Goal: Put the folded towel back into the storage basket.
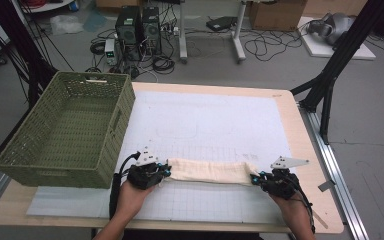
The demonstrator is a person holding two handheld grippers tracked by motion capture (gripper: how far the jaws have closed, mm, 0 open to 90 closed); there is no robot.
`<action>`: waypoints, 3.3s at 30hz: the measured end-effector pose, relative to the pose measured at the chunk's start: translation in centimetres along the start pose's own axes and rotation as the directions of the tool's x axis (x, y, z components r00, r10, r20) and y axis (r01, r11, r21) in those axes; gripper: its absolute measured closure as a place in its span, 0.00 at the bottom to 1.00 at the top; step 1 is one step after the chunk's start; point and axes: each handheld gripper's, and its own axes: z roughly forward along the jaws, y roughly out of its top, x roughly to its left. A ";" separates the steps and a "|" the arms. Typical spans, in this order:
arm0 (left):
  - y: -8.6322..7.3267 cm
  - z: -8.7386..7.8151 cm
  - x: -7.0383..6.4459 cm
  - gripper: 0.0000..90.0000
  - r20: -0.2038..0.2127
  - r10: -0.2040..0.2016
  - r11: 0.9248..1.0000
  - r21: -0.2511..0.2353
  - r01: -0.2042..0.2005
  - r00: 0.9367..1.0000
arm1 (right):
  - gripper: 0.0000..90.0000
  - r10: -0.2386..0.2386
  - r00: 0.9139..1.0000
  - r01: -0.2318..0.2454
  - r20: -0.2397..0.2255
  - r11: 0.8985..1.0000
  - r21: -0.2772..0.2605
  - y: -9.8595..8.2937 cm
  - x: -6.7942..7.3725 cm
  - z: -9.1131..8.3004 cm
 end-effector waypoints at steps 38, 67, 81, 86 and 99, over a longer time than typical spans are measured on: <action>3.5 -6.3 -1.3 0.94 -0.047 0.057 0.971 -0.231 -0.067 0.997 | 0.91 -0.095 0.995 0.095 0.013 0.964 -0.250 3.9 -0.3 -2.4; 4.4 -15.2 0.4 0.94 -0.221 -0.004 0.942 -0.329 -0.071 0.975 | 0.91 -0.265 0.961 0.226 -0.073 0.914 -0.337 16.5 1.5 2.5; 3.4 -19.2 1.6 0.94 -0.316 -0.039 0.932 -0.353 -0.080 0.948 | 0.91 -0.343 0.929 0.277 -0.139 0.894 -0.351 23.0 4.3 7.0; 3.0 -20.4 1.8 0.94 -0.344 -0.050 0.930 -0.359 -0.082 0.938 | 0.91 -0.356 0.921 0.285 -0.158 0.892 -0.351 25.1 5.3 8.9; 1.7 -23.5 2.4 0.94 -0.404 -0.083 0.920 -0.383 -0.086 0.911 | 0.92 -0.396 0.898 0.309 -0.193 0.878 -0.365 29.2 8.5 12.3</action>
